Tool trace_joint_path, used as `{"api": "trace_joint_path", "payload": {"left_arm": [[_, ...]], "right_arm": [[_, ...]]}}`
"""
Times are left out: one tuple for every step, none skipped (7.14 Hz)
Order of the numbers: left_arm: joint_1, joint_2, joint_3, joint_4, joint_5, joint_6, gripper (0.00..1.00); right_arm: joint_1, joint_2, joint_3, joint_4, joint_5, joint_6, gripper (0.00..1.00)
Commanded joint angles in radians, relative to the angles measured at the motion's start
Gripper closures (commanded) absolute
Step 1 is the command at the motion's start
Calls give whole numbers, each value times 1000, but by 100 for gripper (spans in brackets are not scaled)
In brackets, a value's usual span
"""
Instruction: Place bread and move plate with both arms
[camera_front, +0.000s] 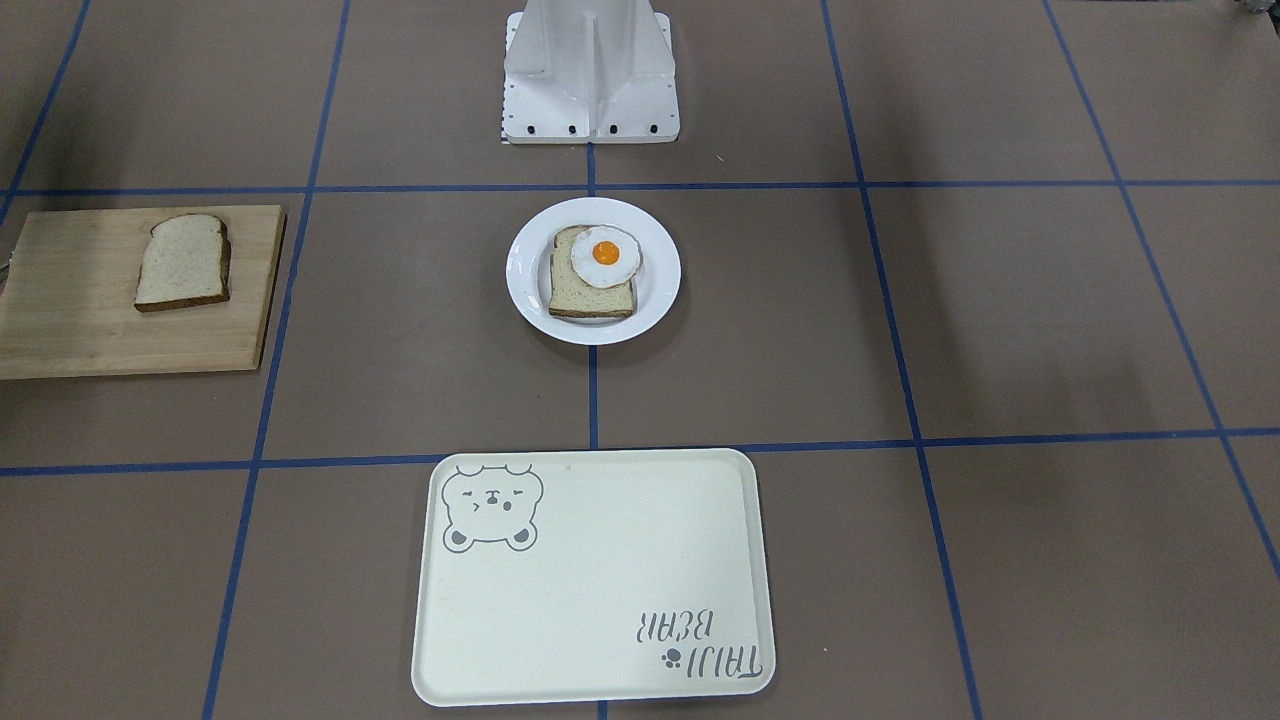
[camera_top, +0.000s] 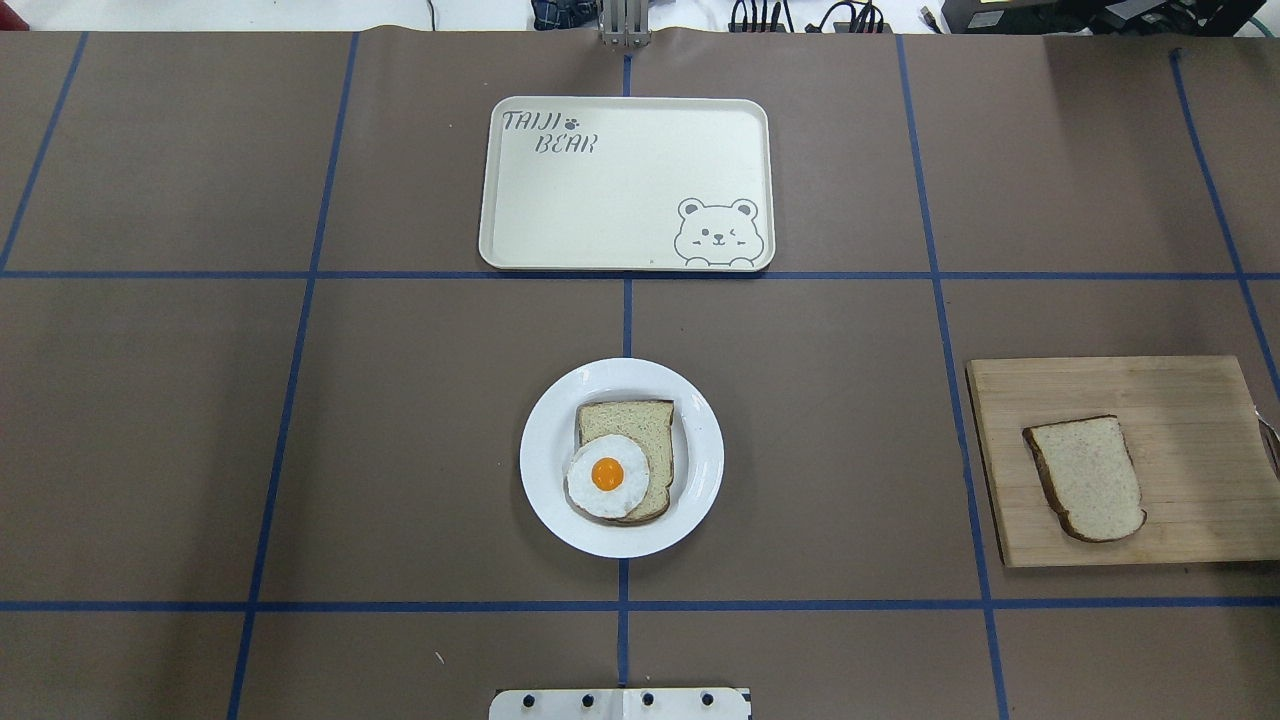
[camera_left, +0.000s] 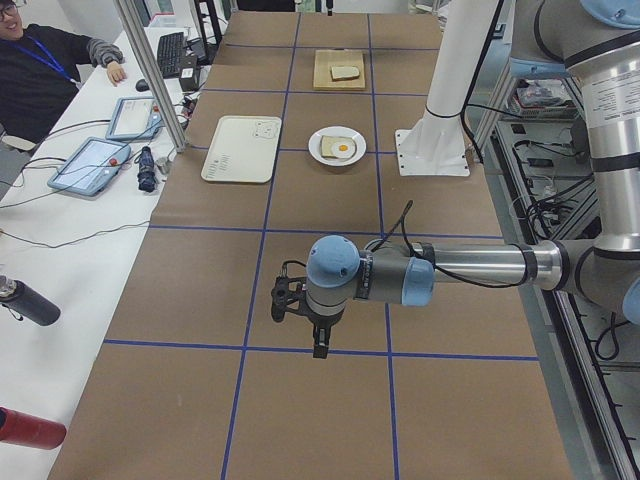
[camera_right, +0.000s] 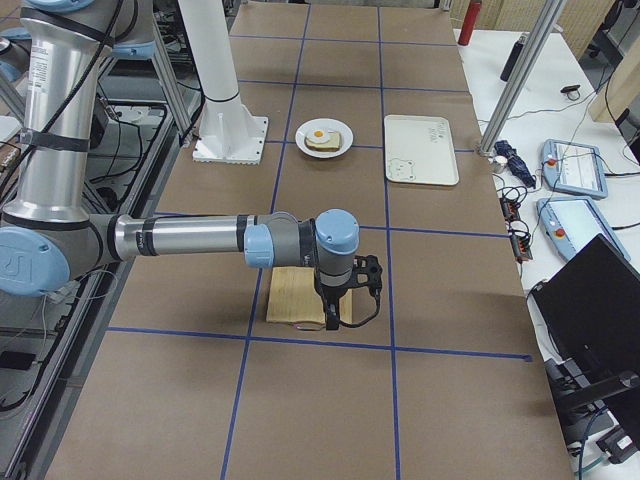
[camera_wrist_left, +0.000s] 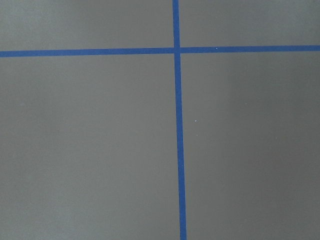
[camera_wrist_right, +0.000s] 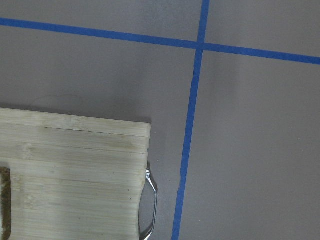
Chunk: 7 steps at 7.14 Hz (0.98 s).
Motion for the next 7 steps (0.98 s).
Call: {"api": "trace_joint_path", "payload": {"left_arm": [[2, -2, -4, 0, 0, 0, 2], [0, -5, -4, -2, 0, 0, 2], [2, -7, -12, -2, 0, 0, 2], [0, -25, -30, -22, 0, -2, 2], [-6, -47, -43, -23, 0, -2, 2], [-6, -136, -23, -32, 0, -5, 2], [-21, -233, -4, -45, 20, -14, 2]], "right_arm": [[6, -3, 6, 0, 0, 0, 0], [8, -4, 16, 0, -2, 0, 0], [6, 2, 16, 0, -2, 0, 0], [6, 16, 36, 3, 0, 2, 0], [6, 54, 40, 17, -7, 12, 0], [6, 98, 33, 35, -14, 15, 0], [11, 123, 34, 72, -14, 14, 0]]}}
